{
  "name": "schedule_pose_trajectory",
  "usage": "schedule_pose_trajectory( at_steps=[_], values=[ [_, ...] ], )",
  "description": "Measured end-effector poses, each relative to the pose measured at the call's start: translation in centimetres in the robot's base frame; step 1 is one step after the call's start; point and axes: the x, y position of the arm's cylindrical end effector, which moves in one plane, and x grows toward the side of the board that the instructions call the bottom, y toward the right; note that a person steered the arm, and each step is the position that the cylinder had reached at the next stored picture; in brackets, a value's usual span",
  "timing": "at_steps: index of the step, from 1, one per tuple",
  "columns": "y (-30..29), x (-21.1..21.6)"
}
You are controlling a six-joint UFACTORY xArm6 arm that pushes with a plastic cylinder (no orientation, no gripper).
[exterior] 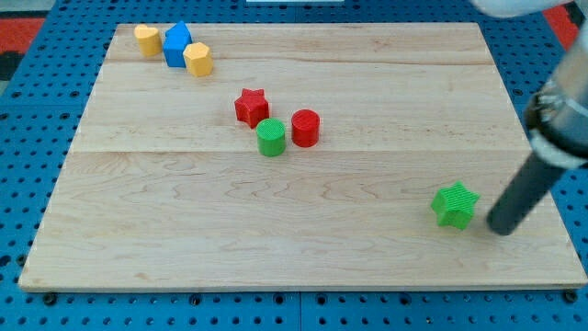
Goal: Push the green star closer to the center
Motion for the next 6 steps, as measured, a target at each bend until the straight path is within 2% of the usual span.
schedule_pose_trajectory(
  at_steps=[1, 2, 3, 4, 5, 6],
  values=[
    [-11.8, -6.0],
    [-12.8, -6.8],
    [-7.4, -3.4],
    [-5.3, -7.8],
    [-13.3, -8.6],
    [-17.4, -8.6]
  ],
)
